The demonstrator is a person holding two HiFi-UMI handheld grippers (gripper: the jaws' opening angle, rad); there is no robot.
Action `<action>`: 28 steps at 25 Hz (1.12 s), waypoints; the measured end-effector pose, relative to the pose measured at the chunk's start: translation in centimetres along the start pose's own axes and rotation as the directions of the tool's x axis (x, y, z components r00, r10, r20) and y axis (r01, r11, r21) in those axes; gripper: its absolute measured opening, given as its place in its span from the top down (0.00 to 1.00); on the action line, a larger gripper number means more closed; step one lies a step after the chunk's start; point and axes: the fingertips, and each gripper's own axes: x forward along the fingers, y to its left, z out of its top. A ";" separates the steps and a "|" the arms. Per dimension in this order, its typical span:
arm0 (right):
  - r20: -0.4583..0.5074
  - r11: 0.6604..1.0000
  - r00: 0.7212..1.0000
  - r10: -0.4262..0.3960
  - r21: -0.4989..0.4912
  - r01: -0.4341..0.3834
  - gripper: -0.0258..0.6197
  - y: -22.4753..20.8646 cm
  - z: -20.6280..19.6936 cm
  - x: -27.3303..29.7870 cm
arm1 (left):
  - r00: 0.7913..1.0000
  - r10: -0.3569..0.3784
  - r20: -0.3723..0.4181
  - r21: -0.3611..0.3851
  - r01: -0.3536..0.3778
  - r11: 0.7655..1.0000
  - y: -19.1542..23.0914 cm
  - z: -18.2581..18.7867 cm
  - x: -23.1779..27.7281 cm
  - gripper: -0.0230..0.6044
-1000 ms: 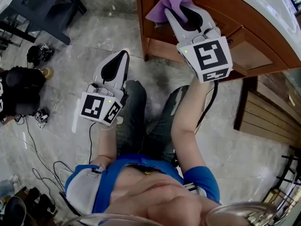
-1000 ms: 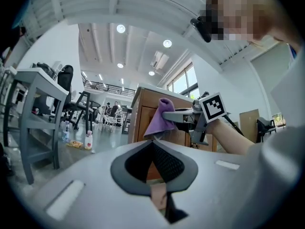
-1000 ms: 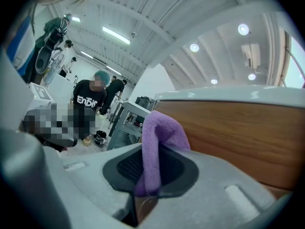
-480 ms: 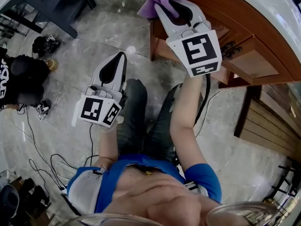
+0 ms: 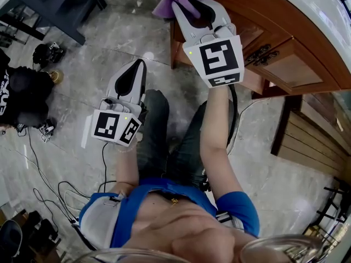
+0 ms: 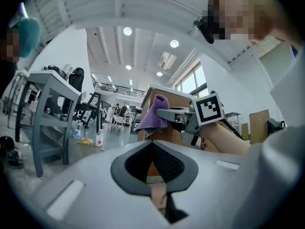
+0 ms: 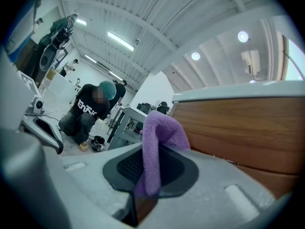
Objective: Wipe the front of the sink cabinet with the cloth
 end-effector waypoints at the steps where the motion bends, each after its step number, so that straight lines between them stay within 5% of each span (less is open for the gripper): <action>1: -0.006 1.000 1.000 0.000 0.001 0.000 0.87 0.2 -0.3 0.1 | 1.000 0.000 0.001 -0.001 0.000 1.000 0.0 -0.1 0.1 0.96; 13: -0.172 0.997 0.982 0.079 -0.011 -0.082 0.87 3.4 -5.7 1.1 | 1.000 0.007 0.028 -0.022 -0.006 1.000 0.4 -0.1 0.3 0.96; 28: -0.161 0.999 0.986 0.040 0.008 -0.039 0.87 1.3 -5.9 -1.3 | 0.999 -0.046 0.027 -0.017 0.046 0.999 -2.0 -0.4 1.8 0.96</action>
